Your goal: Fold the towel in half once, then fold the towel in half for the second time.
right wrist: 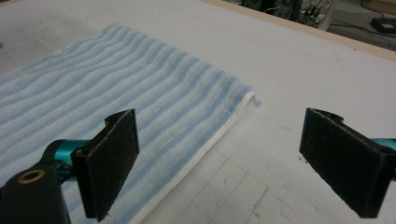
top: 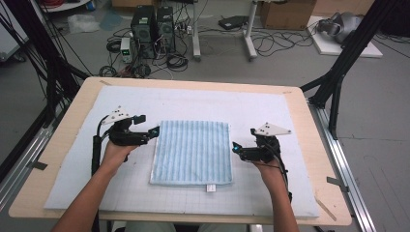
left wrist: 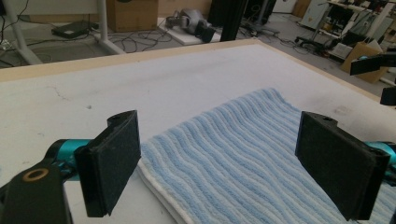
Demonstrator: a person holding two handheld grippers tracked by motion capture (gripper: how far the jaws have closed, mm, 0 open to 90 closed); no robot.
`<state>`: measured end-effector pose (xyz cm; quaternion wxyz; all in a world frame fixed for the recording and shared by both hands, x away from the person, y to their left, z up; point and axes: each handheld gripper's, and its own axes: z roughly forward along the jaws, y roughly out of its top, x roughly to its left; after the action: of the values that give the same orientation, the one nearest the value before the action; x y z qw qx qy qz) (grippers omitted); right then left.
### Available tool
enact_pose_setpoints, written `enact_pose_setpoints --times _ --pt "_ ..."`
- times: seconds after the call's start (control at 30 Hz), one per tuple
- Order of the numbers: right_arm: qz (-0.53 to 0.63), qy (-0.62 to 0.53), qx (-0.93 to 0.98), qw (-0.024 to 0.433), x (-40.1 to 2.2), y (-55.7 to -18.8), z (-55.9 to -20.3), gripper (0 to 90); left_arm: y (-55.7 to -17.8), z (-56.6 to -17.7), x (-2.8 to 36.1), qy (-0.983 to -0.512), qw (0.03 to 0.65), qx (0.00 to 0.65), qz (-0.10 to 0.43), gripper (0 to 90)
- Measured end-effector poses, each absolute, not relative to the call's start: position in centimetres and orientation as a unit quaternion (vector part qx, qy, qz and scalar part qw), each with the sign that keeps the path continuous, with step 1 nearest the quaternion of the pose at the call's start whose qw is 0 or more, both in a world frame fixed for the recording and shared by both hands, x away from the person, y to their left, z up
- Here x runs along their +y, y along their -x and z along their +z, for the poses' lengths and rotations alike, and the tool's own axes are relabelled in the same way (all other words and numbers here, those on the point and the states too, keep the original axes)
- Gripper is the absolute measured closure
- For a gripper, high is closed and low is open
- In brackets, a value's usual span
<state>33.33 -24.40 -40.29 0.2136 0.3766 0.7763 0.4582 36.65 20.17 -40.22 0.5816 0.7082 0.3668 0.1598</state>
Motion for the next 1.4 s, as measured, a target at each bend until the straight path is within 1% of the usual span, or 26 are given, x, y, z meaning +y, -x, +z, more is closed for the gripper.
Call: enact_pose_setpoints --times 0.17,0.23,0.27,0.4,0.57,0.67,0.73,0.87,0.97,1.03,1.13,1.27,1.33,1.4 --pt "0.456 -0.377 0.778 0.212 -24.3 -33.3 -40.4 11.1 -37.1 -40.1 20.1 -0.708 0.581 0.37 0.159 14.5" --pt "0.458 -0.373 0.779 0.21 -24.2 -33.3 -40.4 11.1 -37.4 -40.0 20.0 -0.708 0.576 0.374 0.166 14.5" --pt "0.458 -0.373 0.779 0.209 -24.1 -33.2 -40.4 11.1 -37.6 -40.1 20.1 -0.703 0.581 0.376 0.165 14.5" --pt "0.454 -0.373 0.782 0.205 -23.9 -33.2 -40.5 11.1 -38.8 -40.1 20.2 -0.706 0.569 0.391 0.159 14.3" --pt "0.453 -0.372 0.785 0.201 -23.8 -33.0 -40.5 11.1 -40.3 -40.7 20.1 -0.7 0.567 0.406 0.157 16.5" --pt "0.454 -0.371 0.785 0.198 -23.6 -33.0 -40.5 11.1 -40.8 -41.6 19.8 -0.707 0.55 0.416 0.157 18.6" --pt "0.453 -0.368 0.787 0.199 -23.5 -33.0 -40.6 11.1 -41.3 -42.1 19.7 -0.712 0.539 0.421 0.16 22.4" --pt "0.449 -0.369 0.791 0.194 -23.3 -33.1 -40.8 11.1 -42.1 -43.5 19.4 -0.72 0.522 0.433 0.15 24.1" --pt "0.448 -0.367 0.793 0.19 -23.1 -33.2 -40.8 11.1 -42.7 -44.3 18.9 -0.736 0.492 0.444 0.141 28.0" --pt "0.446 -0.366 0.794 0.19 -23.1 -33.2 -40.9 11.1 -43.0 -44.4 18.5 -0.741 0.48 0.447 0.142 31.4" --pt "0.445 -0.368 0.795 0.187 -23.1 -33.2 -41.0 11.2 -43.6 -44.5 17.9 -0.749 0.461 0.45 0.151 34.2" --pt "0.443 -0.367 0.797 0.183 -23.1 -33.3 -41.0 11.1 -44.0 -44.7 17.6 -0.756 0.446 0.45 0.167 42.3" --pt "0.443 -0.369 0.797 0.181 -23.1 -33.3 -41.0 11.1 -44.1 -45.1 17.5 -0.759 0.439 0.454 0.162 45.2" --pt "0.443 -0.368 0.797 0.181 -23.1 -33.3 -41.1 11.1 -44.1 -45.1 17.5 -0.76 0.44 0.45 0.164 50.3"
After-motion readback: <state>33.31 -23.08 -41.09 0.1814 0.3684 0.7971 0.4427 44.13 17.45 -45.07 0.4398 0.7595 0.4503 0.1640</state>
